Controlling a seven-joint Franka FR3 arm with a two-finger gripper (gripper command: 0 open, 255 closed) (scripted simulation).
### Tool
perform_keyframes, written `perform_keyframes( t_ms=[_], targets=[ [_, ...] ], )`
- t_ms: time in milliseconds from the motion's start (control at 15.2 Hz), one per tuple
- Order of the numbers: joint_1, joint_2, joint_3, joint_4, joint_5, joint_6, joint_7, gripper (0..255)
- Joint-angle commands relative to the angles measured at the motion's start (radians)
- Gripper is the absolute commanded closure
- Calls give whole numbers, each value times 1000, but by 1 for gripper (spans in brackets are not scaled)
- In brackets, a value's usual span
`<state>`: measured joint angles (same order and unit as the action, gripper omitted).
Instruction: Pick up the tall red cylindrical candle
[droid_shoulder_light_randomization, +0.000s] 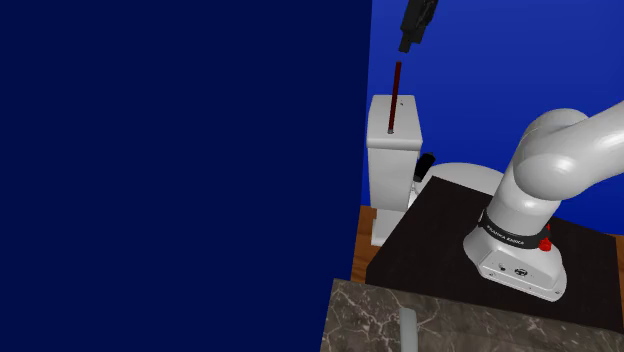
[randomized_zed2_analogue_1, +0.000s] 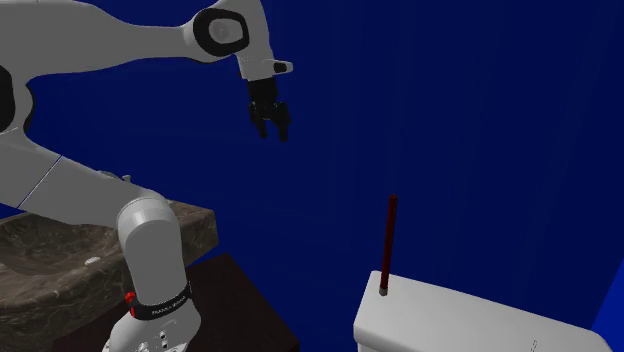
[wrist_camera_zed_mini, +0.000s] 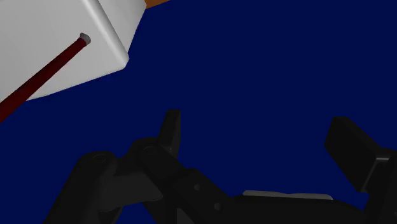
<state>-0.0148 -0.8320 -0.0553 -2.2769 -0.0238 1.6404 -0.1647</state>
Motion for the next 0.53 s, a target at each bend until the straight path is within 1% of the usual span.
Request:
perform_keyframes(
  t_ms=[0,462],
  targets=[
    [0,0,0,0,0,0,0,0],
    [-38,195,-114,82,-57,65,-88,0]
  ],
)
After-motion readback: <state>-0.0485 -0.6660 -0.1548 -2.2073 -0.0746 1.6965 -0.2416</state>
